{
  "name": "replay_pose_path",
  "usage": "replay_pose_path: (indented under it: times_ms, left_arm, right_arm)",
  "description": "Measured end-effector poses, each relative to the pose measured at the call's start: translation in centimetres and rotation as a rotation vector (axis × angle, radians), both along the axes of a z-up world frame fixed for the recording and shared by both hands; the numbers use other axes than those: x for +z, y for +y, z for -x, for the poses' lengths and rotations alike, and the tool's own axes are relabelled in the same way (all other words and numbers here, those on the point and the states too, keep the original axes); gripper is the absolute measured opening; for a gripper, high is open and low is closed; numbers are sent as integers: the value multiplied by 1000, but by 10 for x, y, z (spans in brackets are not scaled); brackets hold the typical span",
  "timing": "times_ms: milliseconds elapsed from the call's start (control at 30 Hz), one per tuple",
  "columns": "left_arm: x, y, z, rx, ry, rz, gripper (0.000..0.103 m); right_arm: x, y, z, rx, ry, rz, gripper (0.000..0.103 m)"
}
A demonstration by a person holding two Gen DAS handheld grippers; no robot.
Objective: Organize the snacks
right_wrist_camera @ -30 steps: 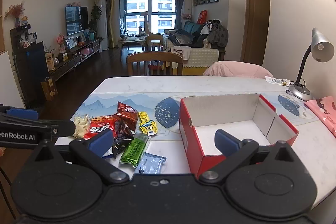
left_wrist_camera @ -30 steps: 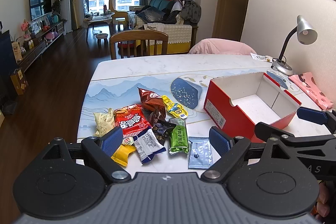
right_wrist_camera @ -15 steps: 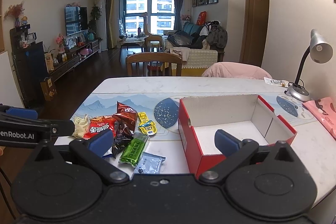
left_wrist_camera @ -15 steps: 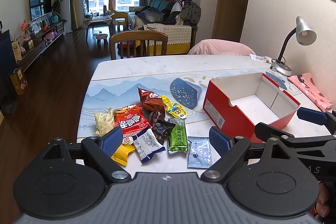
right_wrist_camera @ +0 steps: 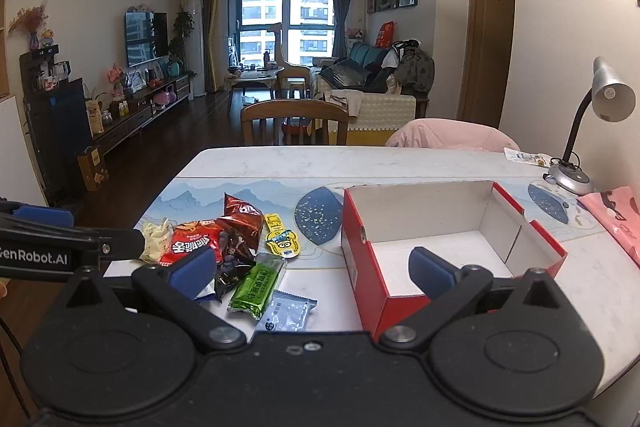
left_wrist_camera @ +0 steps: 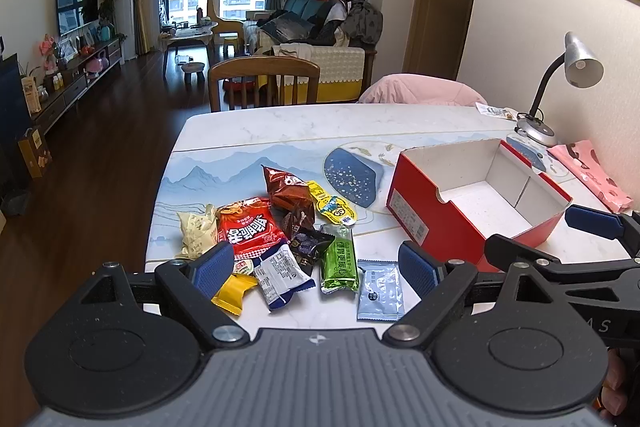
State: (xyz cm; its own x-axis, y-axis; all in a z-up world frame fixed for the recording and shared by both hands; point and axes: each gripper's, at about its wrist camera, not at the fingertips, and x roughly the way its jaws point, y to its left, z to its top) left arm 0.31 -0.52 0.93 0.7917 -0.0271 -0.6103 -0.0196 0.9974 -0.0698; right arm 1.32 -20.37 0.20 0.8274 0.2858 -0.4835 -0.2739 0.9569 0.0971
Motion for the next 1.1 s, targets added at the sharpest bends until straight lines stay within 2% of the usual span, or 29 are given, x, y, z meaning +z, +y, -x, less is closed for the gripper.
replay_pose_path:
  times_ms: [267, 467, 700, 933, 1100]
  left_arm:
    - [1, -1, -2, 2, 11, 7, 90]
    - [-15, 13, -16, 21, 75, 29, 89]
    - [-42, 38, -32, 98, 163, 63, 89]
    - [-68, 64, -52, 159, 211, 74, 89]
    - [-94, 80, -74, 140, 260, 43, 89]
  right_arm:
    - [-1, 2, -3, 6, 9, 3, 103]
    - [-9, 12, -18, 55, 69, 25, 103]
    - [-39, 33, -42, 132, 153, 78, 101]
    - [-76, 48, -70, 136, 258, 90, 95]
    - [-98, 57, -87, 120, 316, 99, 90]
